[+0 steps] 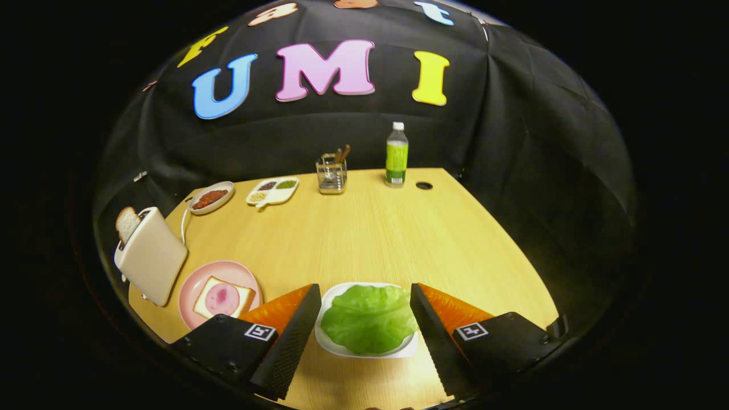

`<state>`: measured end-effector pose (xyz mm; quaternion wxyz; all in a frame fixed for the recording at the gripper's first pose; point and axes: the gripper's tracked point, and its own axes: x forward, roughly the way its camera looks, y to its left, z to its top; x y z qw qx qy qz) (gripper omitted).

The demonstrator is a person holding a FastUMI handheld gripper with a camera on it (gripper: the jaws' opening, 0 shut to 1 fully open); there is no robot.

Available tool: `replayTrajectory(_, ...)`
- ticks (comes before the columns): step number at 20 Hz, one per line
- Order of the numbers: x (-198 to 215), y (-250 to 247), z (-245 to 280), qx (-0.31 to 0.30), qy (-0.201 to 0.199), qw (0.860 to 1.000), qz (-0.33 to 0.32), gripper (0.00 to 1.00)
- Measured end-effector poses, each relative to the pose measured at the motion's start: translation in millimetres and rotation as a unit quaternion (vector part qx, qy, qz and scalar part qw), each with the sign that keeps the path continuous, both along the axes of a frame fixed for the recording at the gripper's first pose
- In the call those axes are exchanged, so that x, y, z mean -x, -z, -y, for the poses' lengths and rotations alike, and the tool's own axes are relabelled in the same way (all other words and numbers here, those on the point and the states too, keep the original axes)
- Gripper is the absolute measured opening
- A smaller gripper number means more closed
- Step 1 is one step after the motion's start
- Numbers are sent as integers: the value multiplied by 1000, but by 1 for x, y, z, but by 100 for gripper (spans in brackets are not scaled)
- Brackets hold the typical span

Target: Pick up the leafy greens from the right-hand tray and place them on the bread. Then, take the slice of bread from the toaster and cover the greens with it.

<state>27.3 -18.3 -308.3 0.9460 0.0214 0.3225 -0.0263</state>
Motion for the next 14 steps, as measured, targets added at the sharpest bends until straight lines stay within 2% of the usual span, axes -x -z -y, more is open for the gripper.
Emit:
replayTrajectory(2, -4, 21, 8, 1, 20, 1000, -18, 98)
replayTrajectory(10, -4, 81, 15, 5, 58, 995, -81, 99)
replayTrajectory(14, -4, 95, 9, 3, 63, 992, -107, 99)
